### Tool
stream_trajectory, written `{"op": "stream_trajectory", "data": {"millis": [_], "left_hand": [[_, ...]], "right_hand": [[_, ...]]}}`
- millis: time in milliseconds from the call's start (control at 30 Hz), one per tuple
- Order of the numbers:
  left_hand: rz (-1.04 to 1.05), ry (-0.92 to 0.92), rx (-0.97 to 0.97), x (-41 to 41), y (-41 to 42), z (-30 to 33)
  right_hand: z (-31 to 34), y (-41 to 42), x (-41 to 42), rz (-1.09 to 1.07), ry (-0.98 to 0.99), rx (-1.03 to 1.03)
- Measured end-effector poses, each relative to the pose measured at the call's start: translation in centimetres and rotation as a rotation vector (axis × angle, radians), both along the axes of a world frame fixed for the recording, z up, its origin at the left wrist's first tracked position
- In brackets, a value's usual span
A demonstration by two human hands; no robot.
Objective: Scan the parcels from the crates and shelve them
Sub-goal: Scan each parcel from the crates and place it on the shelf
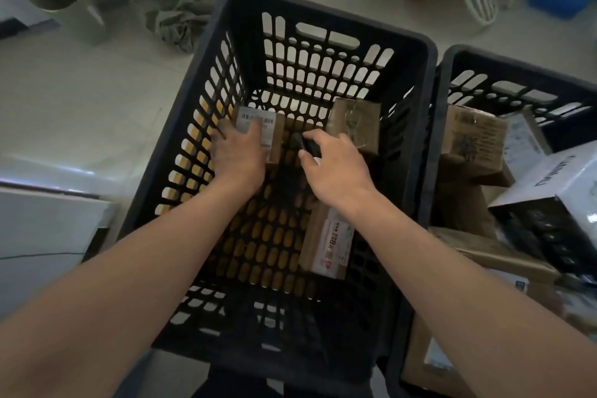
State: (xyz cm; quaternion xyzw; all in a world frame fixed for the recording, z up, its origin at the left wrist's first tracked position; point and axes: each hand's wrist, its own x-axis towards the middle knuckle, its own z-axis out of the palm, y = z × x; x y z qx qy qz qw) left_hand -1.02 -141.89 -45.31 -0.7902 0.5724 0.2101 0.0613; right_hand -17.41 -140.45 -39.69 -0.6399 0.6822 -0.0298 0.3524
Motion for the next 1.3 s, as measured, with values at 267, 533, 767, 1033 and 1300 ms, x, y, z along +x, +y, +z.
{"op": "stream_trajectory", "data": {"millis": [267, 533, 767, 1033, 1300], "left_hand": [[0.105, 0.303, -0.105, -0.8, 0.4, -0.8], [-0.023, 0.533, -0.002, -0.7, 1.0, -1.3], [-0.068, 0.438, 0.099, -0.1, 2.0, 0.8], [-0.041, 0.431, -0.058, 1.4, 3.9, 7.0], [-0.049, 0.472, -0.312, 2.6, 5.3, 11.6]], "right_hand": [[0.7, 0.7, -0.2, -0.075, -0.056, 0.004], [1.7, 1.7, -1.8, -0.171, -0.263, 0.150], [3.7, 2.6, -2.5, -0.250, -0.409, 0.231], [7.5, 4.1, -2.7, -0.062, -0.400, 0.054], [12.6, 5.5, -3.4, 0.164, -0.334, -0.009]]}}
